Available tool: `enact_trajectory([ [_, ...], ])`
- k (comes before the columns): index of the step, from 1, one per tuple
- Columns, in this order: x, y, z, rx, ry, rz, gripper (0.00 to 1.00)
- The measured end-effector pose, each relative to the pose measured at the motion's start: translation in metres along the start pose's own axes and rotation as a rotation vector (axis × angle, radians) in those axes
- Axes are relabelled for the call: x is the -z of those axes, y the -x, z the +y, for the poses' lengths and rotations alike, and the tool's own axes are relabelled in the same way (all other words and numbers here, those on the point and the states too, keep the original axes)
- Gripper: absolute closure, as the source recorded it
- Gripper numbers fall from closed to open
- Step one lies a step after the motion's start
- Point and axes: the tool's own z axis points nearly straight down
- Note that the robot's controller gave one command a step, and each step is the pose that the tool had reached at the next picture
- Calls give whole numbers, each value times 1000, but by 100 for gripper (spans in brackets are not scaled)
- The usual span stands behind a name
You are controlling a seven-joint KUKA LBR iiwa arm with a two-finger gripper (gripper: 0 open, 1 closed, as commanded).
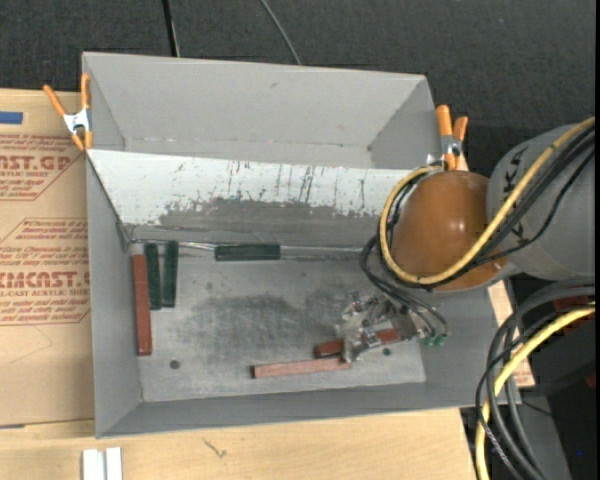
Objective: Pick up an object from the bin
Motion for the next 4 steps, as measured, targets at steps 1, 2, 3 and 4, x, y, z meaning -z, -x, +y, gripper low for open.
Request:
enact_trajectory([
  [1,22,-2,0,-1,-1,8,100],
  [2,42,-1,-1,-1,-4,4,100],
  [3,57,-1,-1,-1,-4,5,100],
  [4,75,-1,0,-1,-3,6,100],
])
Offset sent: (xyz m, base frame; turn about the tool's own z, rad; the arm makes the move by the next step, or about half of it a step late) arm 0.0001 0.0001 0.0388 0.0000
